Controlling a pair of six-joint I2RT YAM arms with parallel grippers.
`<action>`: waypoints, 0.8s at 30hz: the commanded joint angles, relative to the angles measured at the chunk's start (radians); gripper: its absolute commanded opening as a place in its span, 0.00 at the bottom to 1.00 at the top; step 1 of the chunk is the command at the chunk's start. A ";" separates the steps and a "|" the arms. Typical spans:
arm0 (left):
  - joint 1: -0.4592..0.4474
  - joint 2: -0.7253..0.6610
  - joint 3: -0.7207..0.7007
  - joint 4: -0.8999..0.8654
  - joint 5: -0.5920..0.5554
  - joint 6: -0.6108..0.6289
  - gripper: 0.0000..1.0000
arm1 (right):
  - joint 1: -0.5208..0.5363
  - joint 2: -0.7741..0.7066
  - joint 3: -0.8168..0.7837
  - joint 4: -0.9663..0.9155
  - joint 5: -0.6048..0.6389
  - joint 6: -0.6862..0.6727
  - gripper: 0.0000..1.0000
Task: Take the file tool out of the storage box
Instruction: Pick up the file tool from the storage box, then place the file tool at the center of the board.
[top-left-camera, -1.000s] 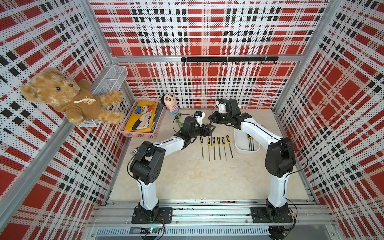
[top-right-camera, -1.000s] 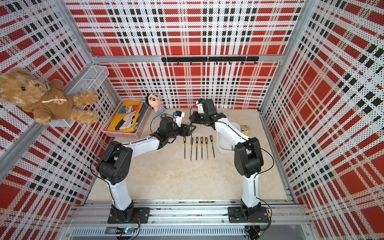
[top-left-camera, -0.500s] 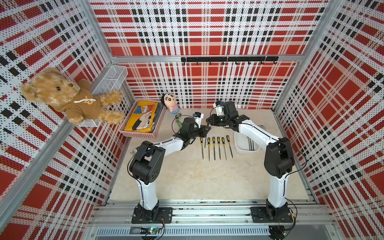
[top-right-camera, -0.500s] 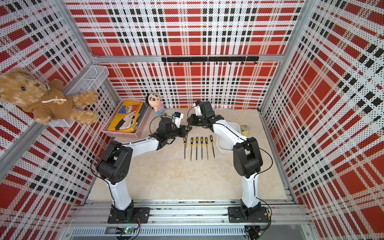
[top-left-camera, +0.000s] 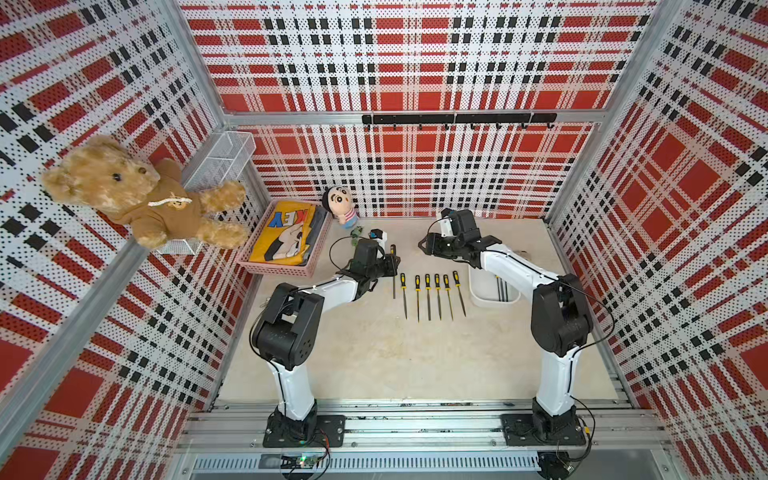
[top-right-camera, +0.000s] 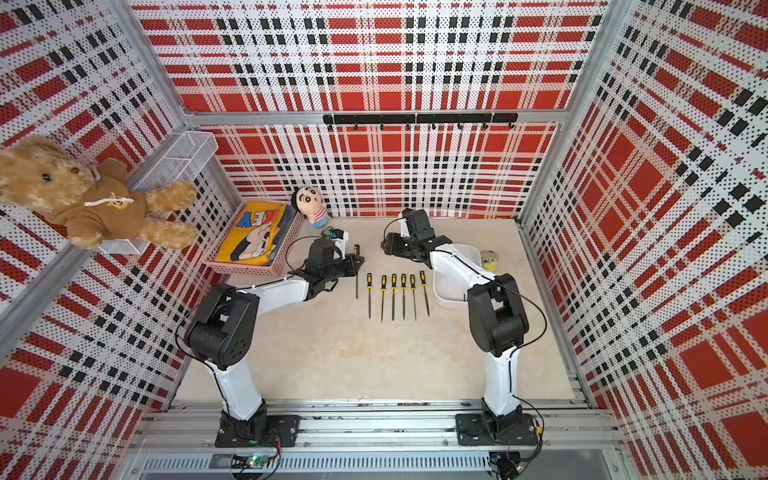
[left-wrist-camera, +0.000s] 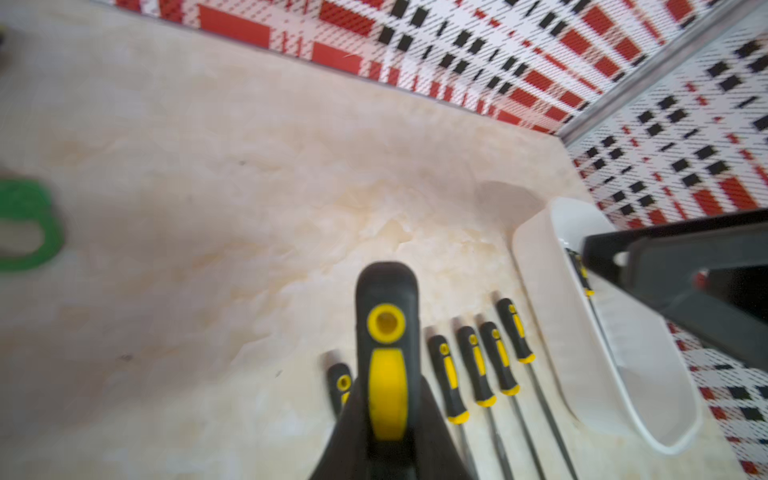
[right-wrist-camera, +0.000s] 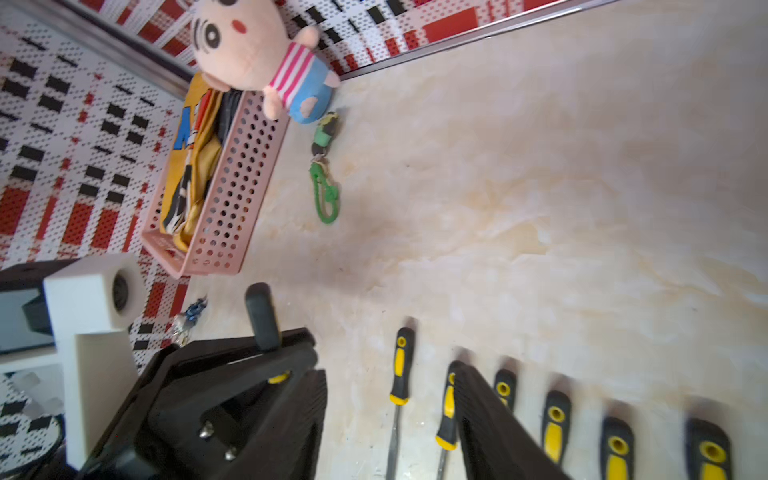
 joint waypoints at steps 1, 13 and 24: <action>0.009 0.024 0.022 -0.165 -0.094 -0.011 0.01 | -0.034 -0.068 -0.007 0.019 0.051 0.013 0.57; -0.028 0.194 0.143 -0.320 -0.091 -0.047 0.09 | -0.043 -0.073 -0.016 -0.019 0.072 -0.020 0.56; -0.034 0.191 0.146 -0.365 -0.064 -0.044 0.28 | -0.043 -0.081 -0.010 -0.046 0.101 -0.061 0.56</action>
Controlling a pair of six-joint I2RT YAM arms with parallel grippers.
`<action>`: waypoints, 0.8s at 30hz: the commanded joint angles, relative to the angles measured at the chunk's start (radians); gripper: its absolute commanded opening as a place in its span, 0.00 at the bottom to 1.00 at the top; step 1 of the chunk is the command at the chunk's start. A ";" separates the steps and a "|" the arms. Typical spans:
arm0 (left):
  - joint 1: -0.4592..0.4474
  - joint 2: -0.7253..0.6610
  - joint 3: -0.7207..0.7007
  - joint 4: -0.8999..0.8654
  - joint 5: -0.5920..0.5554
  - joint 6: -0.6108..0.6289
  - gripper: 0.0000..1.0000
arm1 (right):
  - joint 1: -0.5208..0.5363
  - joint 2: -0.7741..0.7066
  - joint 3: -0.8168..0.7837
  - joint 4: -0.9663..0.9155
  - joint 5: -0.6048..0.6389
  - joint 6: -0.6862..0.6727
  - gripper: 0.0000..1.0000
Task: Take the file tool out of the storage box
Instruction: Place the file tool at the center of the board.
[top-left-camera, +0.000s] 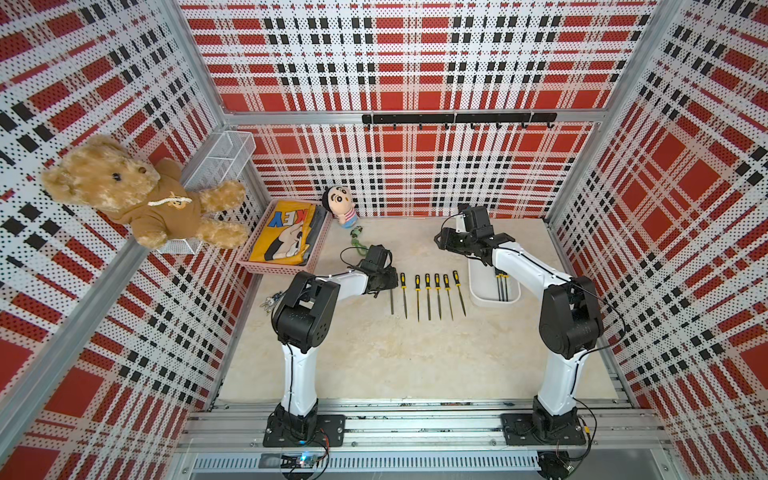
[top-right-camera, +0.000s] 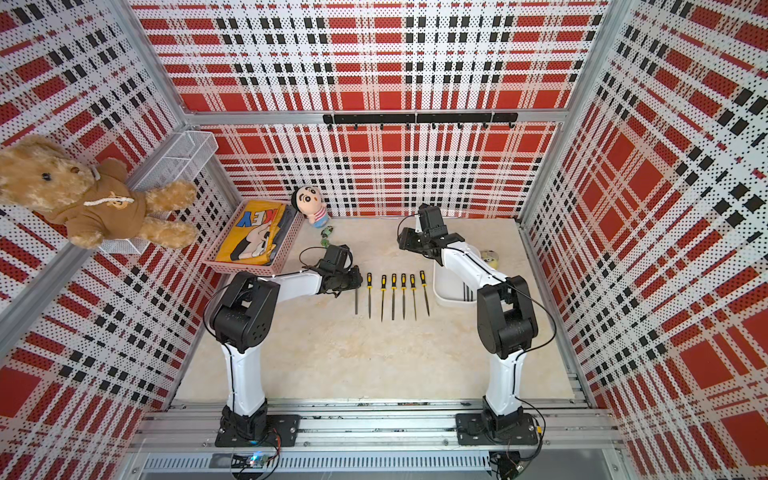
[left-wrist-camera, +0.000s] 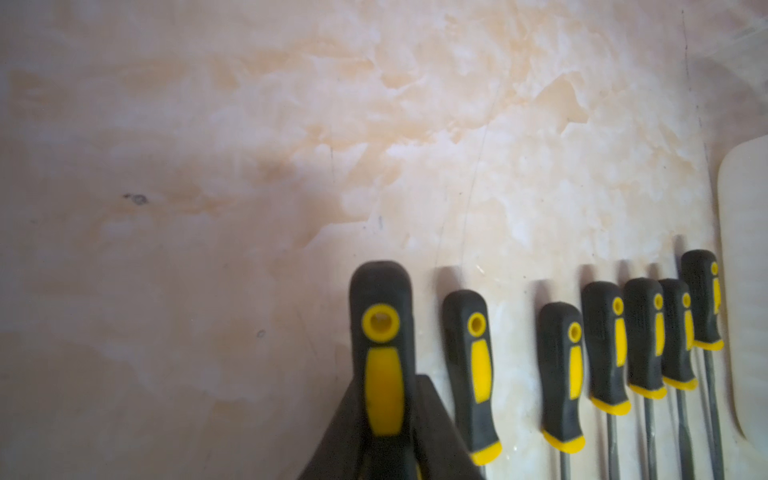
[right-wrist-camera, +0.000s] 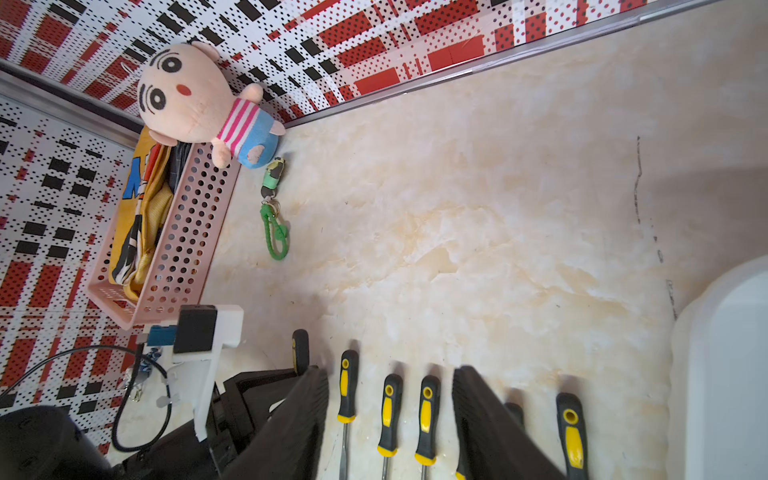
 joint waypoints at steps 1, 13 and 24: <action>-0.006 0.008 0.004 -0.067 0.010 0.002 0.31 | 0.006 -0.040 0.006 -0.026 0.021 -0.035 0.56; 0.014 -0.015 0.006 -0.079 -0.002 0.001 0.38 | -0.001 -0.050 0.015 -0.042 0.040 -0.053 0.56; 0.072 0.000 0.116 -0.079 0.034 0.021 0.39 | -0.076 -0.118 -0.054 -0.048 0.055 -0.060 0.47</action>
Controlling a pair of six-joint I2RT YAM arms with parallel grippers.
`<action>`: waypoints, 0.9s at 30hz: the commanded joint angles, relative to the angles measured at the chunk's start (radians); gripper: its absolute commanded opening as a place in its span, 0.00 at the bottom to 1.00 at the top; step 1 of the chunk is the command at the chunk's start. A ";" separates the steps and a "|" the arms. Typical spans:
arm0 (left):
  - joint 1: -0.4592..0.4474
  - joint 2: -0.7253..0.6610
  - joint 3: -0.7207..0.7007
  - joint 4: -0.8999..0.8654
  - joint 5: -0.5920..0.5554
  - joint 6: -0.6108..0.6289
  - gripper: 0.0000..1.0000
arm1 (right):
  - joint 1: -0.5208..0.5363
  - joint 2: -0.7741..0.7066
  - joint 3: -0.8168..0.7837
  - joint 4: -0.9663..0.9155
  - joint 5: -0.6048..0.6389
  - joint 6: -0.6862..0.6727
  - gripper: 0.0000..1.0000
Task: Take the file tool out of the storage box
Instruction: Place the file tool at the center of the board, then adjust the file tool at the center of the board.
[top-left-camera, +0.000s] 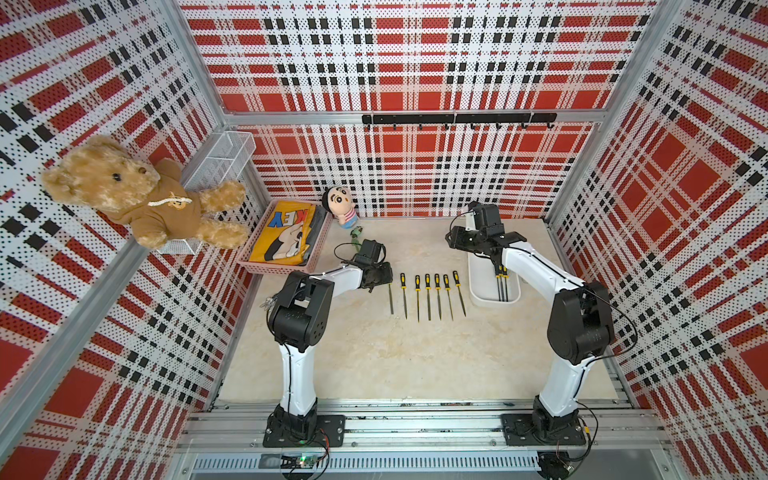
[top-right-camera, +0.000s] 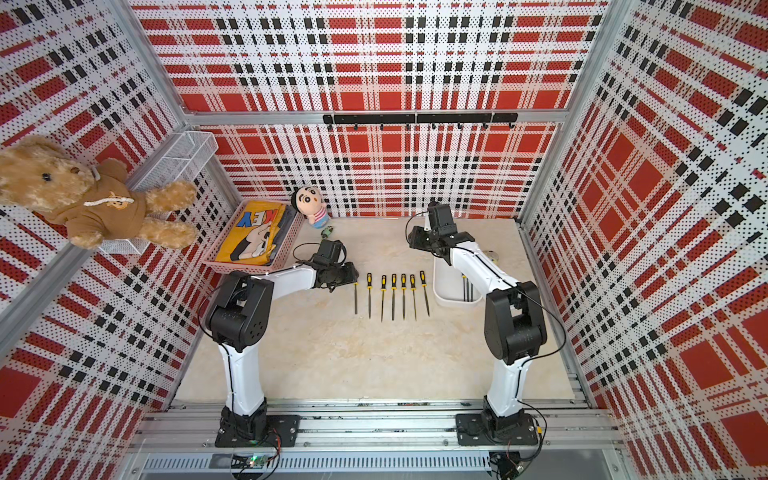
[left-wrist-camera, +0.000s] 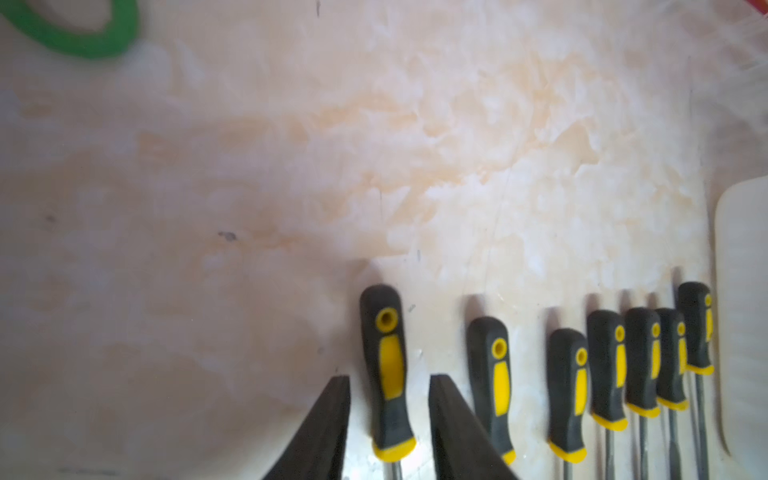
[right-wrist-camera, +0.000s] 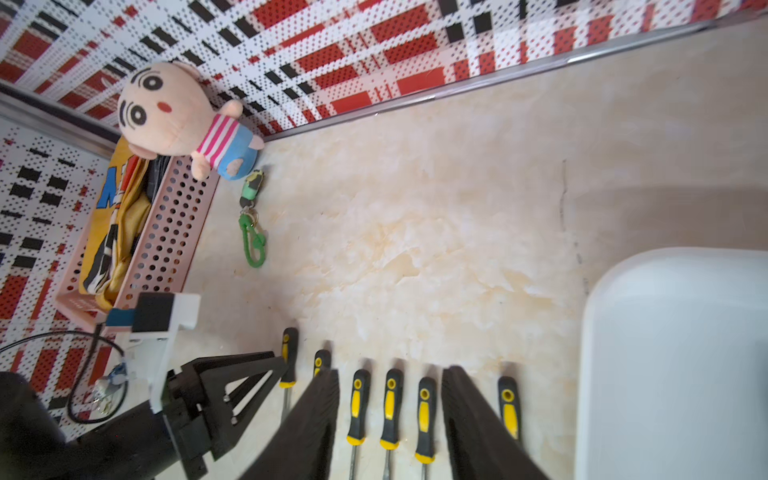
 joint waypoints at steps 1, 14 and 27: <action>0.015 0.015 0.059 -0.009 0.023 0.014 0.39 | -0.019 -0.048 -0.028 -0.010 0.023 -0.012 0.46; 0.009 0.055 0.087 -0.006 0.037 -0.008 0.39 | -0.027 -0.034 -0.041 -0.026 0.014 -0.012 0.46; -0.010 0.115 0.136 -0.101 -0.001 0.011 0.40 | -0.032 -0.028 -0.058 -0.029 0.010 -0.014 0.46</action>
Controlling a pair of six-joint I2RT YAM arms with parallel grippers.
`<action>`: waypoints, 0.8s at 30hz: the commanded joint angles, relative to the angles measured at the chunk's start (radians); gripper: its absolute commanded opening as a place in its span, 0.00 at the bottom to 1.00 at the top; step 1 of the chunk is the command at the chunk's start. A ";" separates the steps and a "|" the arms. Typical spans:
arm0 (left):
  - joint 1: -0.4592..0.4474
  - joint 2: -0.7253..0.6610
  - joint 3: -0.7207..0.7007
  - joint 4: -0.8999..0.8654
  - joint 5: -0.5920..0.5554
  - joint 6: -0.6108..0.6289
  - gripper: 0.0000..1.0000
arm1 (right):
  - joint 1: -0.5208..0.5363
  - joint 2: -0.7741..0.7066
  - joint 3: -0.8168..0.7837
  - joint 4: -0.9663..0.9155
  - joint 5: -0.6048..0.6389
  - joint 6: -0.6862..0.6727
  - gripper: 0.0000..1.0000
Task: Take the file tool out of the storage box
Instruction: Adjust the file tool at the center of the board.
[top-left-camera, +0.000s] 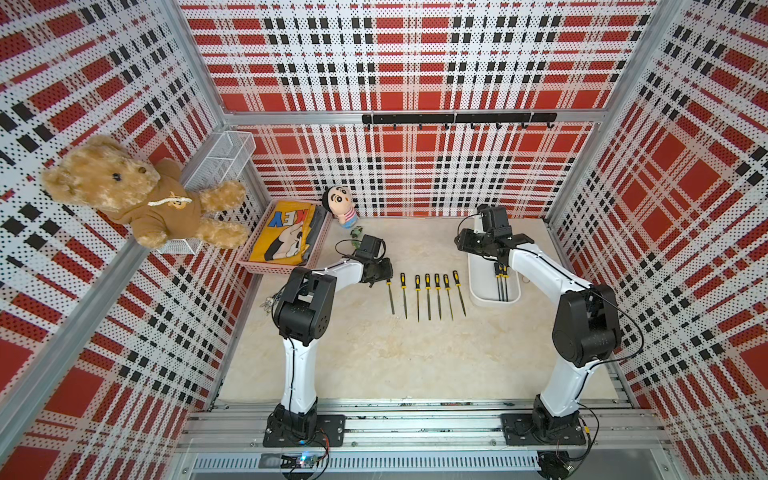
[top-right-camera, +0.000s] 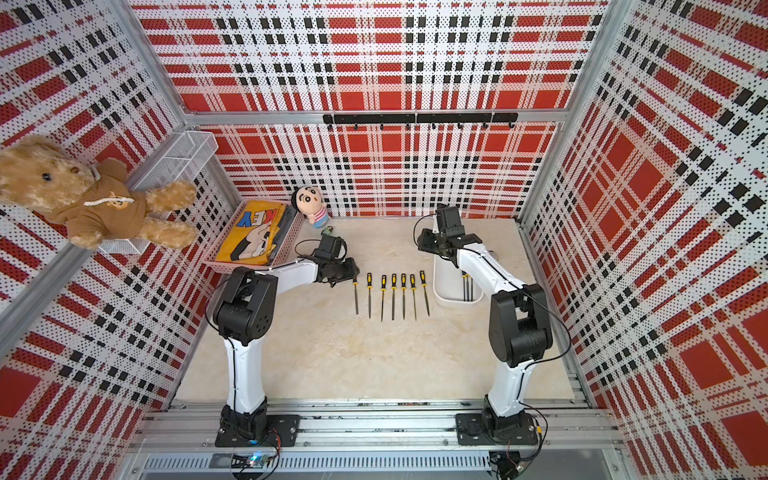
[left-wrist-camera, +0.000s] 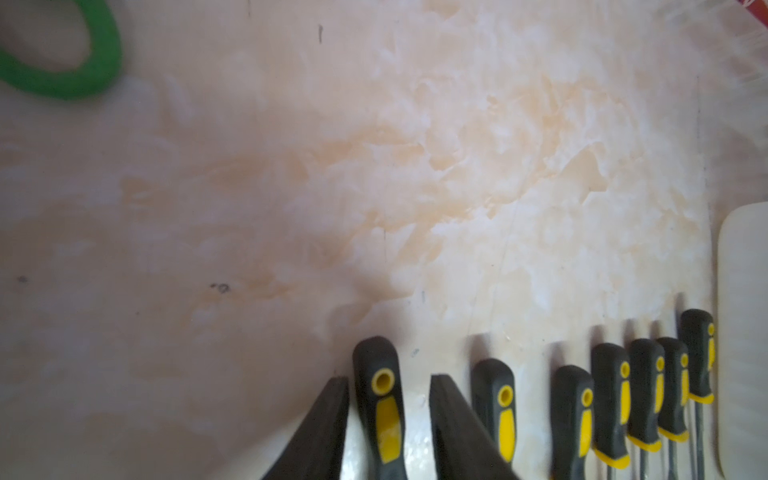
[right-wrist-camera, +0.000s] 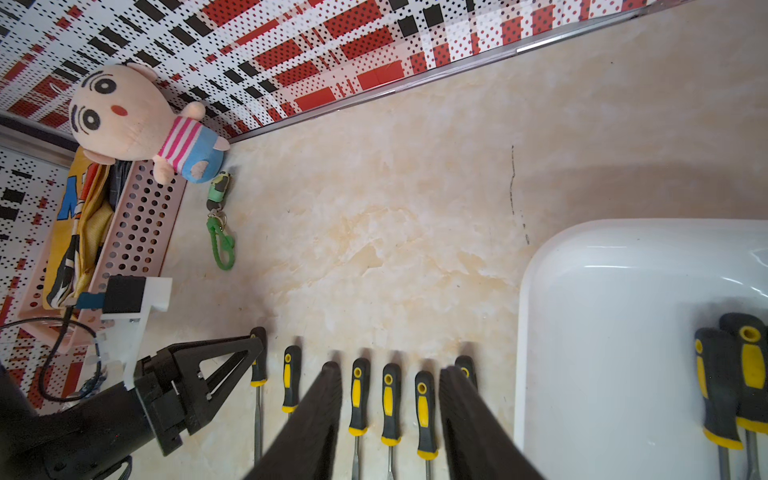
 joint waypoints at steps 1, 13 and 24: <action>-0.019 0.039 0.049 -0.059 -0.027 0.018 0.39 | -0.002 -0.004 -0.016 -0.007 -0.004 -0.010 0.46; -0.031 0.042 0.054 -0.117 -0.063 0.025 0.16 | -0.020 -0.005 -0.040 0.007 -0.026 -0.005 0.46; -0.077 -0.002 -0.012 -0.132 -0.078 -0.043 0.14 | -0.024 -0.015 -0.052 0.007 -0.026 -0.020 0.46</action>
